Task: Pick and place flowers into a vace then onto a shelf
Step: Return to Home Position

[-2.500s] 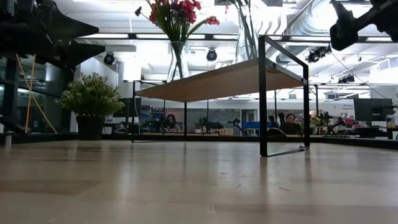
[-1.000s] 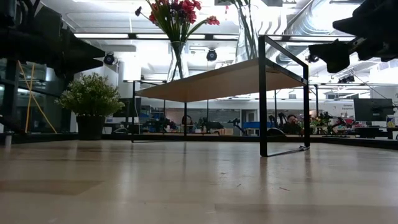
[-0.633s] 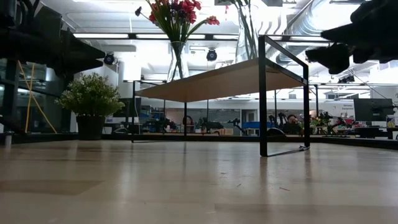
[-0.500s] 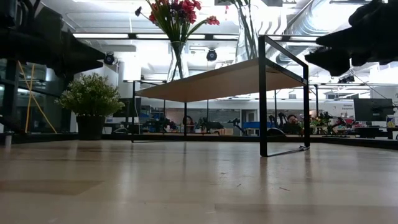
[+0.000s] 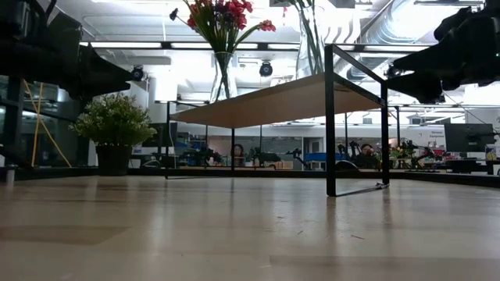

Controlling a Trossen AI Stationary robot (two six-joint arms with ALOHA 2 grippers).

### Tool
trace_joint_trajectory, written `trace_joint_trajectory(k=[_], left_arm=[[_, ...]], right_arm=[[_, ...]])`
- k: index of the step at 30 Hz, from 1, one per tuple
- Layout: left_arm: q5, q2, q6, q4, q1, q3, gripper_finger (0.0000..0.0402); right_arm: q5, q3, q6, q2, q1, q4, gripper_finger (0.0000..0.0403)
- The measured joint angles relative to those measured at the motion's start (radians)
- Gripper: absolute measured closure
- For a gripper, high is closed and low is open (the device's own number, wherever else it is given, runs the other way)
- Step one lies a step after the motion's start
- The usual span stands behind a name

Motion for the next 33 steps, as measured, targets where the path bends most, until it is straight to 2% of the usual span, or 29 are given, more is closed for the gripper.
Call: trace_joint_trajectory(k=[8, 14, 19, 27, 33], left_arm=[[-0.001, 0.0, 0.005, 0.0, 0.0, 0.0, 0.0103], [0.013, 0.0, -0.017, 0.001, 0.0, 0.0, 0.0103], [0.083, 0.0, -0.028, 0.004, 0.0, 0.0, 0.0103], [0.261, 0.028, -0.095, 0.006, 0.0, 0.0, 0.0103], [0.294, 0.084, -0.132, 0.005, 0.0, 0.0, 0.0103]], right_arm=[[0.021, 0.002, 0.01, 0.0, 0.0, -0.011, 0.0036], [-0.037, 0.002, 0.023, 0.0, 0.0, -0.017, 0.0037], [-0.047, 0.002, 0.04, 0.0, 0.0, -0.021, 0.0037], [-0.062, 0.002, 0.045, 0.0, 0.0, -0.018, 0.0036], [-0.063, 0.002, 0.045, 0.0, 0.0, -0.018, 0.0036]])
